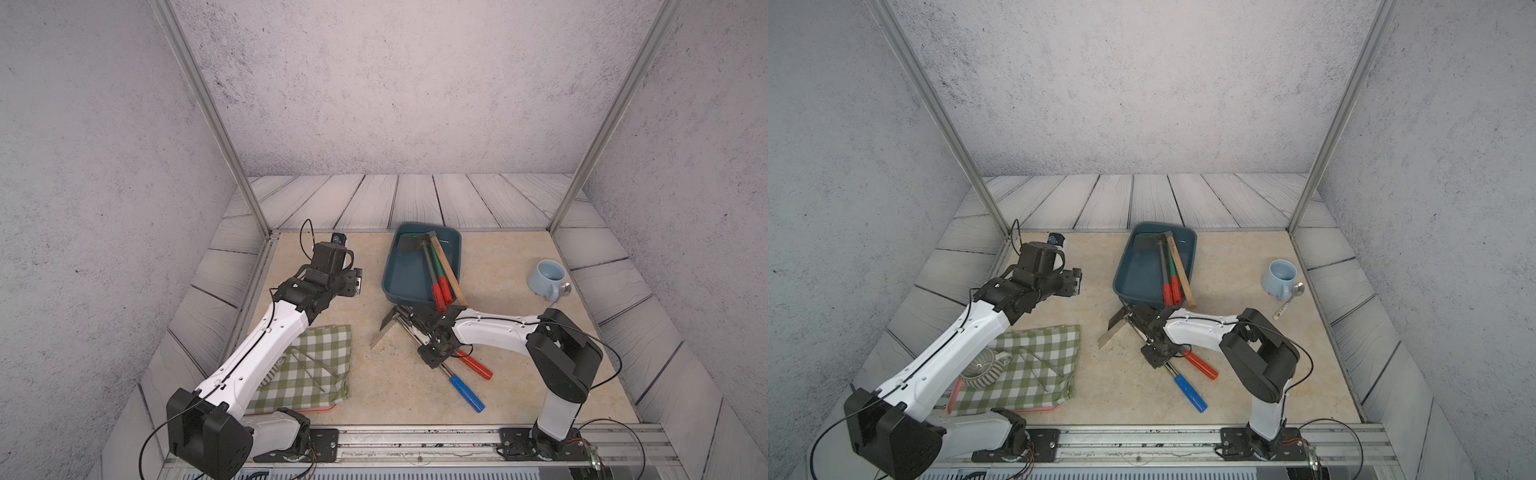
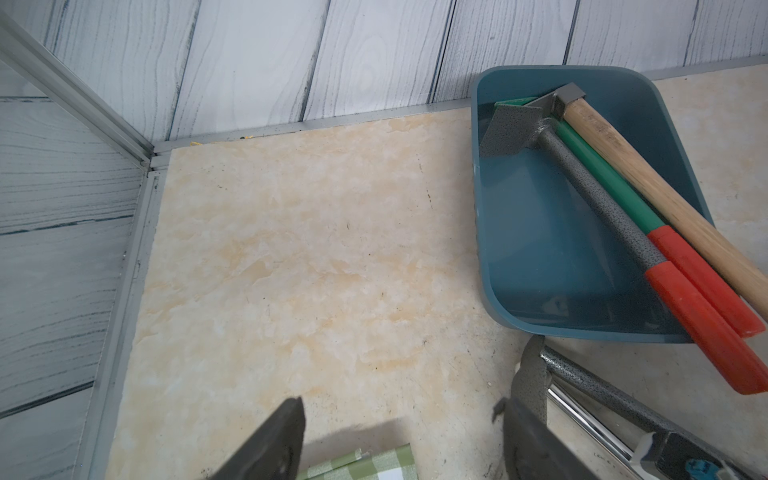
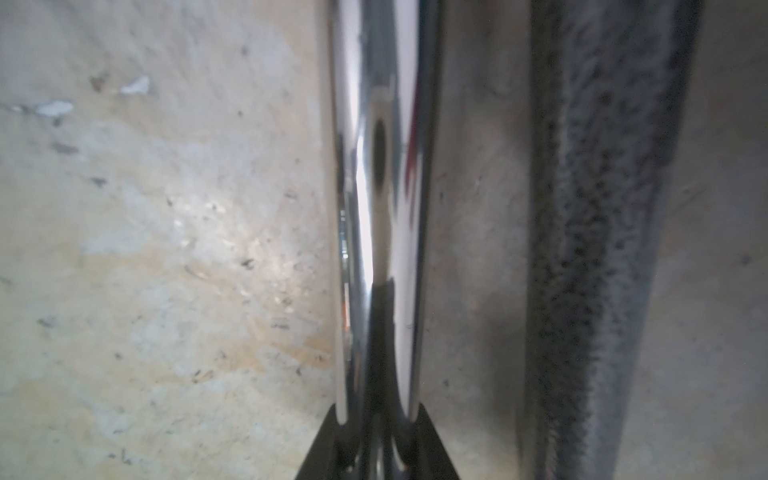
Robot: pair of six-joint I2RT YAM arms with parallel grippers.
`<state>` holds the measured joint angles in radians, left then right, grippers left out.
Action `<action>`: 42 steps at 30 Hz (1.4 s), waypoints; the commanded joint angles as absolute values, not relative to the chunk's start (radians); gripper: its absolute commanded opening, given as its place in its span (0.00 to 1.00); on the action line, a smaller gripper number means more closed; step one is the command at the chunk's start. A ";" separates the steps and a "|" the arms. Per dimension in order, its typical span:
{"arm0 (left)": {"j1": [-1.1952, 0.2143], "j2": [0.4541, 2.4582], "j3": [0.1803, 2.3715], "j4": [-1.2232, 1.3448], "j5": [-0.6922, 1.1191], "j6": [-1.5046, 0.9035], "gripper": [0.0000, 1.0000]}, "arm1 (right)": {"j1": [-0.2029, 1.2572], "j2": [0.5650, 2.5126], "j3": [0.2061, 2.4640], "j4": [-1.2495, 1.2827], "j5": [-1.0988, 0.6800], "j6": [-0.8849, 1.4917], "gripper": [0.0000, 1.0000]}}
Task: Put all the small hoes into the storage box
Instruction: Pick up the hoe from the center of the board.
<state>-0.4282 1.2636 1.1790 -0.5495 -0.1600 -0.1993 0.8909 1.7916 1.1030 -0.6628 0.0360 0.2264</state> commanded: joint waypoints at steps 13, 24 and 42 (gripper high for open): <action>-0.423 1.279 1.172 -0.551 -0.158 -0.192 0.77 | 0.881 1.626 1.068 -0.587 0.224 0.149 0.00; -0.423 1.282 1.173 -0.551 -0.152 -0.192 0.76 | 0.882 1.589 1.028 -0.469 0.196 0.080 0.00; -0.423 1.289 1.169 -0.547 -0.144 -0.195 0.76 | 0.882 1.503 1.074 -0.477 0.146 0.062 0.00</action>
<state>-0.4282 1.2846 1.1790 -0.5488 -0.1463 -0.1993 0.8822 1.5314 1.0206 -0.5045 0.1593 0.0517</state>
